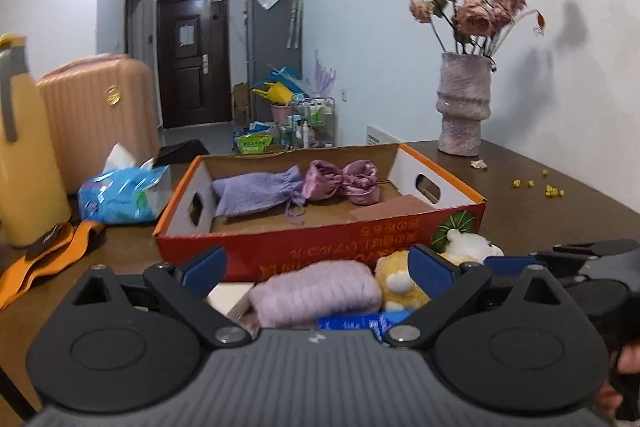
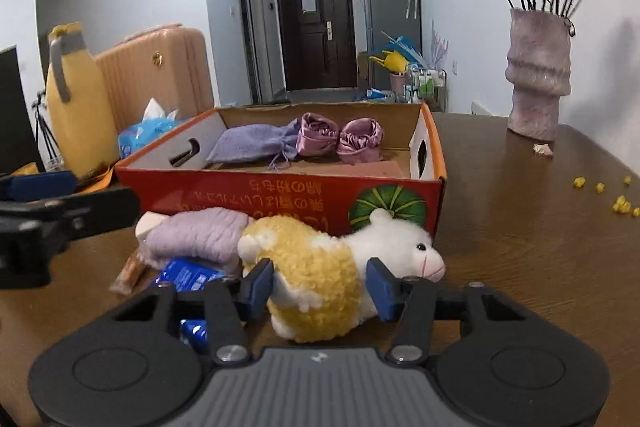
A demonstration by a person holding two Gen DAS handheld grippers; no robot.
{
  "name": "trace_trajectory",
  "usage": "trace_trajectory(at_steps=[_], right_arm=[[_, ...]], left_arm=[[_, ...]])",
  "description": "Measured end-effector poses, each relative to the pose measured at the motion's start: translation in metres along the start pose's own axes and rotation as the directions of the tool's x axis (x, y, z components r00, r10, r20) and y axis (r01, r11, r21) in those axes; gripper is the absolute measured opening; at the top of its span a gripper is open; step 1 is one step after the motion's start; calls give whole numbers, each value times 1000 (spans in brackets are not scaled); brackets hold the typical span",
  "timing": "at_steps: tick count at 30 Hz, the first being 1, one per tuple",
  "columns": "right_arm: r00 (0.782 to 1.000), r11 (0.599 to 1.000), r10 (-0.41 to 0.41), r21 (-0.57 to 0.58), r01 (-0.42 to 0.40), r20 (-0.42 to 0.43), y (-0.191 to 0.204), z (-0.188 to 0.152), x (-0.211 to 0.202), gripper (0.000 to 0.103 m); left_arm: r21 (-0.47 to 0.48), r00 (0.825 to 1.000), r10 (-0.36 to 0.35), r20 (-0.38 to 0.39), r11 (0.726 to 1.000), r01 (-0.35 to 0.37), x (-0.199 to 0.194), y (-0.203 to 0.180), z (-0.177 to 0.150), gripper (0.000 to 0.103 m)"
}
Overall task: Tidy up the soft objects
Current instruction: 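Close the left gripper on the yellow plush sheep while the right gripper grasps it too, then carry the plush sheep into the red box and open both grippers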
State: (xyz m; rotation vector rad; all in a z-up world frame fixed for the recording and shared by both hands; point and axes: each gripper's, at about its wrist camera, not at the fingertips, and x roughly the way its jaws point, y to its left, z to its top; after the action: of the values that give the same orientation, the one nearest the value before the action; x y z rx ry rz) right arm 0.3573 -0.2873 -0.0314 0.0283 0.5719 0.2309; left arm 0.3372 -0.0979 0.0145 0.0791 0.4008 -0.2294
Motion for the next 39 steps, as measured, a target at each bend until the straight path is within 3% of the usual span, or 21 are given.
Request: trace_trajectory(at_steps=[1,3,6,8,11,14,16,17,18,19,21,25,34,39], right_arm=[[1000,1000,2,-10,-2,0,-1,-2,-1,41],[1000,1000,16,-4,-16,2,-10,-7,-12,36],[1000,1000,20,6,-20,-7,-35,-17,-37,40],[1000,999,6,52,-6,4,-52,-19,-53,44],[999,989,-18,147,12,43,-73,-17,-60,57],[998,972,-54,232,48,18,-88,-18,-52,58],[999,956,-24,294,17,22,-97,-21,-51,58],[1000,943,-5,332,-3,22,-102,-23,-49,58],[1000,932,16,361,-22,17,-106,-25,-46,60],[999,919,43,393,-45,14,-111,-27,-41,62],[996,882,88,464,-85,16,-119,-32,-35,56],[993,863,116,494,-108,15,-119,-32,-31,52],[981,899,143,397,-184,132,-82,-1,-84,51],[970,913,206,331,-239,131,-52,36,-71,51]], left_arm=[[10,1000,-20,-1,1000,20,4,-3,2,98],[4,997,-78,-16,997,78,12,-8,5,98],[-28,980,-192,-57,981,191,23,-20,7,98],[-57,954,-282,-97,959,278,36,-32,6,96],[-118,917,-352,-189,935,334,61,-49,7,83],[-207,863,-425,-273,902,379,79,-55,4,78],[-274,826,-477,-299,873,405,86,-53,-1,76],[-301,808,-500,-310,858,416,90,-53,-4,70],[-322,796,-516,-317,848,422,92,-53,-6,53],[-342,786,-533,-312,835,430,95,-54,-8,52],[-341,810,-518,-274,840,422,92,-54,-11,46],[-336,824,-505,-256,846,414,83,-54,-10,45],[-297,879,-473,-58,849,437,10,-26,24,45],[-332,914,-404,-15,865,377,1,15,37,45]])
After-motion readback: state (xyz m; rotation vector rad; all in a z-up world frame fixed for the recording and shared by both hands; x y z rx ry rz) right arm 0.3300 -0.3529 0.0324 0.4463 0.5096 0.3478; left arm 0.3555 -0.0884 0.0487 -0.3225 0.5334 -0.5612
